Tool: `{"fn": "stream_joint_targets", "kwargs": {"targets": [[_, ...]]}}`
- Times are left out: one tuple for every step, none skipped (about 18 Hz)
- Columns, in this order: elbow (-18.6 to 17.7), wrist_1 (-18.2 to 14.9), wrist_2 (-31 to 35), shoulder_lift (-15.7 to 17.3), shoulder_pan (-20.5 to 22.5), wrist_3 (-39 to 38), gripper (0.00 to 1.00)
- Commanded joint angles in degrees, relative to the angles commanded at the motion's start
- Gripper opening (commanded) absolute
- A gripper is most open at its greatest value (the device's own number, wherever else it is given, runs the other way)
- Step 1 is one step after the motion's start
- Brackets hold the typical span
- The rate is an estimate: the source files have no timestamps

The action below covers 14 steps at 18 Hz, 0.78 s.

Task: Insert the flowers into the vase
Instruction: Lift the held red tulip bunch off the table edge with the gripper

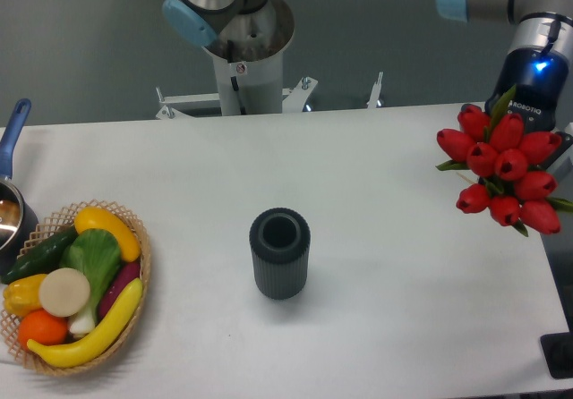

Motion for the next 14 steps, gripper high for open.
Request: {"fn": "stream_joint_targets", "kwargs": {"targets": [[-0.4,0.1,0.1,0.1,-0.3,0.1,0.35],[-0.9,0.7,0.1,0.1,-0.4,0.3,0.35],[-0.6,1.1,0.1,0.1,-0.4,0.3,0.35],[-0.6,1.1,0.0,0.0,-0.3,0.1,0.35],[-1.1,1.2,0.0,0.1,-0.2,0.0,0.35],[-1.1,1.2,0.0,0.1,-0.3,0.0,0.35],[-1.2,1.2,0.0,0.1,-0.3,0.0,0.35],[-1.2,1.2,0.1,0.1,-0.4,0.1,0.35],[-1.2,1.2,0.0,0.1,-0.4,0.1,0.35],[-1.2,1.2,0.1,0.1,-0.8,0.2,0.35],[-1.2,1.2,0.1,0.1,-1.0,0.2,0.35],[-1.2,1.3,0.0,0.0,-1.1,0.2,0.35],[-1.1,1.3,0.0,0.0,-1.6,0.2,0.35],[-1.1,1.3,0.0,-0.1,-2.0,0.2,0.35]]}}
